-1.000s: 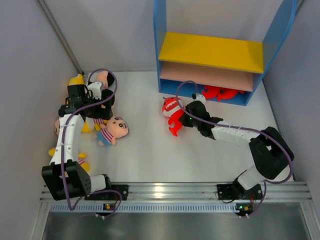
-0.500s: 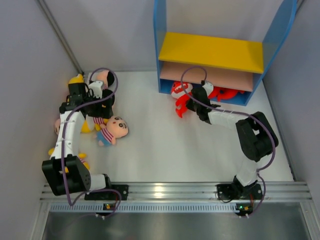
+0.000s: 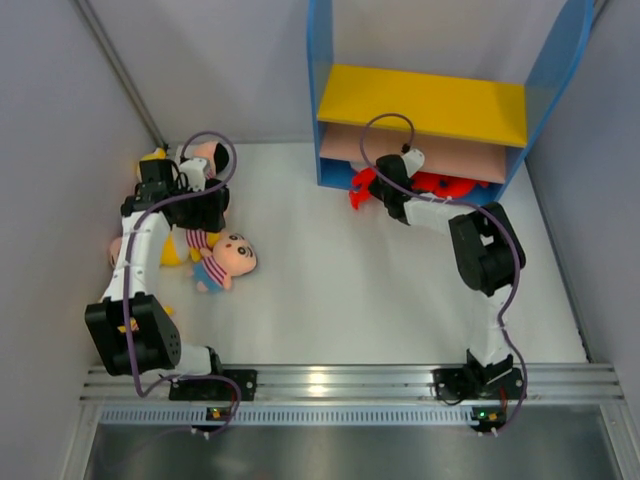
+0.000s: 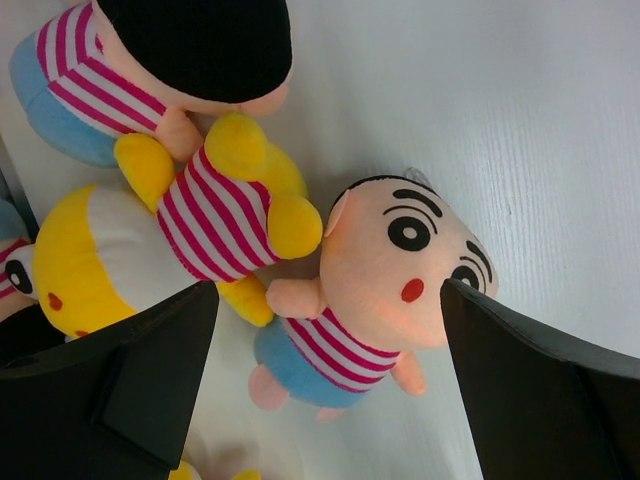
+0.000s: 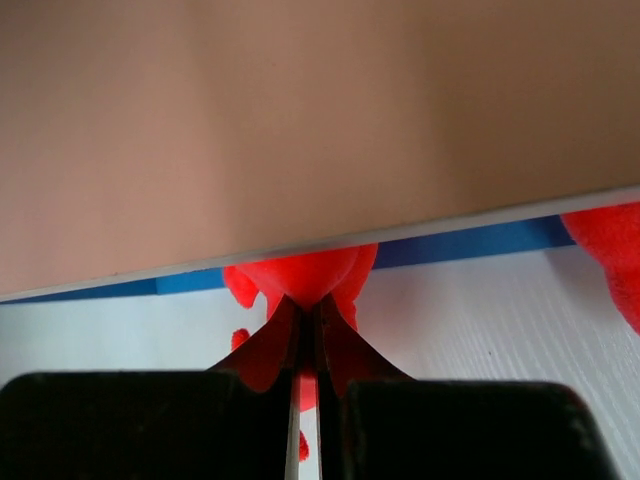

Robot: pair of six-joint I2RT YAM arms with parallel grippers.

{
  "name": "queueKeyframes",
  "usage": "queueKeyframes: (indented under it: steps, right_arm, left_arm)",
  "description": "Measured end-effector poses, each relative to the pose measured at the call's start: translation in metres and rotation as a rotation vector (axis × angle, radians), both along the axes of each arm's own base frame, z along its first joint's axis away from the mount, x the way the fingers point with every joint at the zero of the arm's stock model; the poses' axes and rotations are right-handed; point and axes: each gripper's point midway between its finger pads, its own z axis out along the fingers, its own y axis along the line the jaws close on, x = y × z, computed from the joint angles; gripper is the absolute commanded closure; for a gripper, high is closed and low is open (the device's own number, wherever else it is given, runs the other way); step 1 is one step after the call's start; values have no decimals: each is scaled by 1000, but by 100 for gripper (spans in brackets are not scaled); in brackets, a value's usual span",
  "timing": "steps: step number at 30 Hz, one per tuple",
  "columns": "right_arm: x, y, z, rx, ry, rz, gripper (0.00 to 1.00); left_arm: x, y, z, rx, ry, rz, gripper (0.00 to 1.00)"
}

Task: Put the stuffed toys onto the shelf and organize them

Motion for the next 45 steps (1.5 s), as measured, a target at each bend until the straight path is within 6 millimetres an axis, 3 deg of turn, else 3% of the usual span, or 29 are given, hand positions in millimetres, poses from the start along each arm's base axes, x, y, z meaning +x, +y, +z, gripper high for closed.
queueKeyframes:
  steps: [12, 15, 16, 19, 22, 27, 31, 36, 39, 43, 44, 45]
  right_arm:
    - [18, 3, -7, 95, -10, -66, 97]
    - [24, 4, -7, 113, -16, -81, 84]
    - [24, 4, -8, 117, -13, -83, 72]
    - [22, 4, -12, 114, 3, -85, 52]
    - [18, 4, -15, 103, 21, -77, 42]
    - [0, -4, -10, 61, 37, -59, 38]
    - [-17, -6, 18, 21, 3, -16, 37]
    - [-33, -6, 85, -16, -107, 46, 37]
    - [-47, -5, 119, -43, -173, 97, 37]
    - [-67, 2, 136, -91, -207, 168, 37]
    - [-72, 5, 137, -104, -209, 187, 37]
    - [-77, 9, 135, -119, -205, 209, 37]
  left_arm:
    - [4, 1, -7, 3, 20, -4, 1]
    - [5, 2, -7, 4, 21, -5, 1]
    - [5, 2, -7, 4, 22, -6, 1]
    - [5, 2, -8, 5, 22, -7, 1]
    - [5, 2, -8, 8, 21, -8, 1]
    - [5, 7, -9, 32, 24, 0, 1]
    - [-2, 12, -17, 69, 39, -4, 1]
    - [-25, 7, -37, 103, 100, -91, 3]
    - [-40, -3, -61, 192, 169, -164, 5]
    - [-49, -40, -87, 265, 244, -322, 11]
    - [-48, -44, -92, 270, 259, -339, 15]
    - [-47, -45, -95, 273, 273, -340, 29]
